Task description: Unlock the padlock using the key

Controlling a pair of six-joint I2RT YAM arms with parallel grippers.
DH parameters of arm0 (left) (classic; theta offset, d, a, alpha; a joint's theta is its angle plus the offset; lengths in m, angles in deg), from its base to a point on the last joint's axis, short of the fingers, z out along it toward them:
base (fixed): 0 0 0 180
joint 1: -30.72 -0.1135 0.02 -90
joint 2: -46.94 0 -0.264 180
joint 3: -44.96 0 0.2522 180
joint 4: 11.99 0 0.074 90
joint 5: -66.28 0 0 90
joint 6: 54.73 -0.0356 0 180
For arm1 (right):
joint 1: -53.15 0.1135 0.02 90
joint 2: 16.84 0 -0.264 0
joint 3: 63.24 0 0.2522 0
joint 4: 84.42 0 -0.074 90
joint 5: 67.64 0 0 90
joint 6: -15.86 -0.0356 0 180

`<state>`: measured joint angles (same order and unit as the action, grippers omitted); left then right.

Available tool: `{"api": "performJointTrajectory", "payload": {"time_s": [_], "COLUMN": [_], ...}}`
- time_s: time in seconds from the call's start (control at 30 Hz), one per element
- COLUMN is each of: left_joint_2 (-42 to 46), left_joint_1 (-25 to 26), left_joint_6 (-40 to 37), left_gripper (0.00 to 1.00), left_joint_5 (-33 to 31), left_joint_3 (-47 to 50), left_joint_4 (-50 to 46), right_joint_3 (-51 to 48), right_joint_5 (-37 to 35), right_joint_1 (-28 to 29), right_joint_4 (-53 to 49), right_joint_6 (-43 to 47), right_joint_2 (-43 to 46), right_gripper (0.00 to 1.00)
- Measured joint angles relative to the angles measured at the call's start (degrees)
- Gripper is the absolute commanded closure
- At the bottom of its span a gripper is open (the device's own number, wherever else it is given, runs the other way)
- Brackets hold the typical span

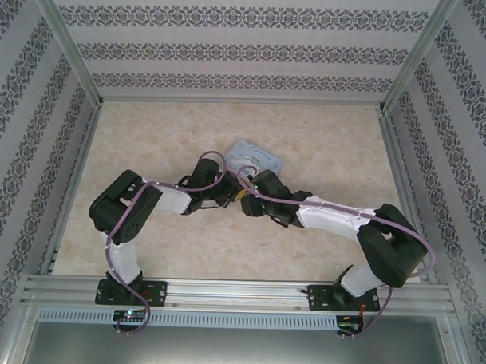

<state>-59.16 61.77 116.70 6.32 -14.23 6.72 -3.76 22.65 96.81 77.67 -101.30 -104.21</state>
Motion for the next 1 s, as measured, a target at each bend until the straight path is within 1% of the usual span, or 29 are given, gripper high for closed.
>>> {"api": "performJointTrajectory", "payload": {"time_s": [0.07, 0.27, 0.47, 0.67, 0.73, 0.83, 1.0], "left_joint_2": [0.28, 1.14, 1.73, 1.75, 1.75, 1.75, 1.77], "left_joint_1": [0.00, -0.04, -0.59, -0.68, -0.68, -0.63, -0.57], "left_joint_6": [-0.13, -0.26, 0.15, 2.32, 3.30, 4.61, 6.03], "left_gripper": [1.00, 1.00, 1.00, 1.00, 1.00, 1.00, 1.00], "left_joint_5": [0.04, 0.81, -0.35, 0.00, 0.55, 1.42, 1.95], "left_joint_3": [0.00, 0.00, 0.00, -0.15, -0.39, -1.11, -2.14], "left_joint_4": [-0.46, -0.48, 0.48, 0.50, 0.48, 0.39, -0.07], "right_joint_3": [-0.26, 1.07, 4.76, 4.22, 3.34, 2.86, 3.06], "right_joint_5": [0.87, 4.50, 7.50, 8.22, 8.20, 7.69, 4.17], "right_joint_1": [-1.14, -7.17, -9.44, -9.70, -9.64, -8.13, -3.17], "right_joint_4": [0.66, 1.53, -0.02, -0.33, -0.33, -0.35, -0.94], "right_joint_6": [-0.61, -1.25, -0.55, 1.57, 2.25, 4.09, 8.79], "right_joint_2": [-0.02, -0.90, -3.21, -2.12, -0.52, 1.60, 2.51], "right_gripper": [0.57, 0.59, 0.60, 0.67, 0.67, 0.67, 0.68]}}
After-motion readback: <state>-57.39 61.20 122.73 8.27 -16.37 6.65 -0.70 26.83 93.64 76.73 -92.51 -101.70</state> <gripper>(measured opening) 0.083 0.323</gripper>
